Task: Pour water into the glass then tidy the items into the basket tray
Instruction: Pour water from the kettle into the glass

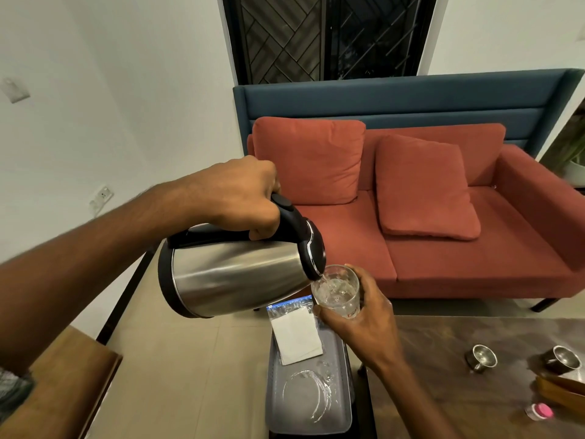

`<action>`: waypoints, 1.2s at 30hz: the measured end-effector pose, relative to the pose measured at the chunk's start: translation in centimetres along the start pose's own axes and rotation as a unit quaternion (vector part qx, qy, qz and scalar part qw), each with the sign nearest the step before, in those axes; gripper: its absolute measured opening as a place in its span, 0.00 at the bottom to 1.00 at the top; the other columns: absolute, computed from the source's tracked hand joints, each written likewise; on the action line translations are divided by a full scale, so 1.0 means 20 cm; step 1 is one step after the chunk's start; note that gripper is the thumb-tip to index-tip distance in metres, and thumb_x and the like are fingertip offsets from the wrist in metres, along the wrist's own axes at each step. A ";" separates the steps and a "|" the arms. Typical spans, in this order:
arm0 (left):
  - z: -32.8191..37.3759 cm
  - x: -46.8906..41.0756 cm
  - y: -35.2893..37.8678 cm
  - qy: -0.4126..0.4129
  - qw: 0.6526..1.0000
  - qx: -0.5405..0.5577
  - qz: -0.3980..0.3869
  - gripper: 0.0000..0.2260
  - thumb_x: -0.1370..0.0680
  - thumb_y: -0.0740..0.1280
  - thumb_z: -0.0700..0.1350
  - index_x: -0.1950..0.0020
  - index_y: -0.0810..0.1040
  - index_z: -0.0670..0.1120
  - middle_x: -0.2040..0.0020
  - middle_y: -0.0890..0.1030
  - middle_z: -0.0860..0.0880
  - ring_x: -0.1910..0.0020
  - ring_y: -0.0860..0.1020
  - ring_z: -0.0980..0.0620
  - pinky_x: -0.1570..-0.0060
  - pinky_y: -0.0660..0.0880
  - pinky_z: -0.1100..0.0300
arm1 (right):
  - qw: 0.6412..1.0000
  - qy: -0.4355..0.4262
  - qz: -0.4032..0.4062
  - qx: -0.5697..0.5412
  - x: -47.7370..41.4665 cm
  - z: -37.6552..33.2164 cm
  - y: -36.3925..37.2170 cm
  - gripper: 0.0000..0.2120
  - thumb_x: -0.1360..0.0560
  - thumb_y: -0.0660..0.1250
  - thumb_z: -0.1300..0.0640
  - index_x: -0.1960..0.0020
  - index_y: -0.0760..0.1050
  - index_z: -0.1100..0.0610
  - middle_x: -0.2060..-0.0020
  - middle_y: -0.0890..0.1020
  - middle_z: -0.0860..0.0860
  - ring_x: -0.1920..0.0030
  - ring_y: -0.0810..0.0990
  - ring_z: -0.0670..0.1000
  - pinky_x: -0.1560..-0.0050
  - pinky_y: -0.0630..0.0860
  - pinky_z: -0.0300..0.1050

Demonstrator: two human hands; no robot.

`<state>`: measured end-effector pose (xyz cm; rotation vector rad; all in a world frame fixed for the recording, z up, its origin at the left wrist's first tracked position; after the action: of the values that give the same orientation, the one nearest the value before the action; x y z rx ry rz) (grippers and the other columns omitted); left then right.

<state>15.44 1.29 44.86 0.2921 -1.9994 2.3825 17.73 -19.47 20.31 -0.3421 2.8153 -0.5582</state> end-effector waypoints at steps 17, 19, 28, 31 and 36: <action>0.00 0.00 -0.01 0.004 1.000 -0.004 0.000 0.08 0.41 0.75 0.39 0.65 0.80 0.41 0.75 0.72 0.49 0.73 0.70 0.49 0.73 0.63 0.58 | 1.000 0.006 -0.002 0.002 0.00 0.01 0.01 0.40 0.38 0.85 0.40 0.30 0.72 0.38 0.41 0.83 0.39 0.41 0.82 0.42 0.42 0.83 0.51; 0.00 0.00 -0.01 0.002 1.000 -0.004 -0.002 0.08 0.41 0.75 0.39 0.66 0.80 0.41 0.75 0.72 0.50 0.73 0.69 0.49 0.72 0.63 0.58 | 1.000 0.007 -0.002 0.002 0.00 0.01 0.01 0.39 0.38 0.85 0.41 0.31 0.72 0.38 0.41 0.83 0.39 0.42 0.83 0.42 0.42 0.83 0.51; 0.00 -0.01 -0.01 0.003 1.000 -0.001 -0.006 0.08 0.41 0.75 0.39 0.66 0.80 0.40 0.76 0.71 0.50 0.73 0.69 0.49 0.73 0.62 0.59 | 1.000 0.016 -0.002 -0.019 0.02 0.02 0.02 0.37 0.37 0.85 0.43 0.32 0.73 0.39 0.42 0.83 0.38 0.42 0.83 0.42 0.43 0.84 0.50; 0.00 -0.01 -0.01 0.003 1.000 0.001 -0.007 0.07 0.41 0.75 0.39 0.66 0.80 0.41 0.76 0.71 0.51 0.73 0.69 0.50 0.74 0.62 0.60 | 1.000 0.019 0.001 -0.023 0.02 0.03 0.02 0.37 0.37 0.85 0.43 0.32 0.73 0.39 0.42 0.84 0.39 0.42 0.83 0.42 0.43 0.84 0.51; -0.01 -0.02 0.00 0.002 1.000 0.001 -0.006 0.08 0.41 0.75 0.39 0.64 0.82 0.41 0.74 0.73 0.50 0.72 0.70 0.50 0.73 0.63 0.59 | 0.999 0.021 0.002 -0.025 0.02 0.03 0.03 0.38 0.37 0.85 0.43 0.32 0.73 0.40 0.42 0.83 0.39 0.42 0.83 0.43 0.42 0.83 0.51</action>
<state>15.77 1.47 44.87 0.2989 -1.9885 2.3763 17.38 -19.33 19.42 -0.3374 2.8747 -0.5000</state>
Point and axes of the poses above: each hand's wrist, its own x-axis away from the middle knuckle, its own y-axis out of the palm, z = x × y, the point moved 5 cm from there along -x, towards the middle knuckle
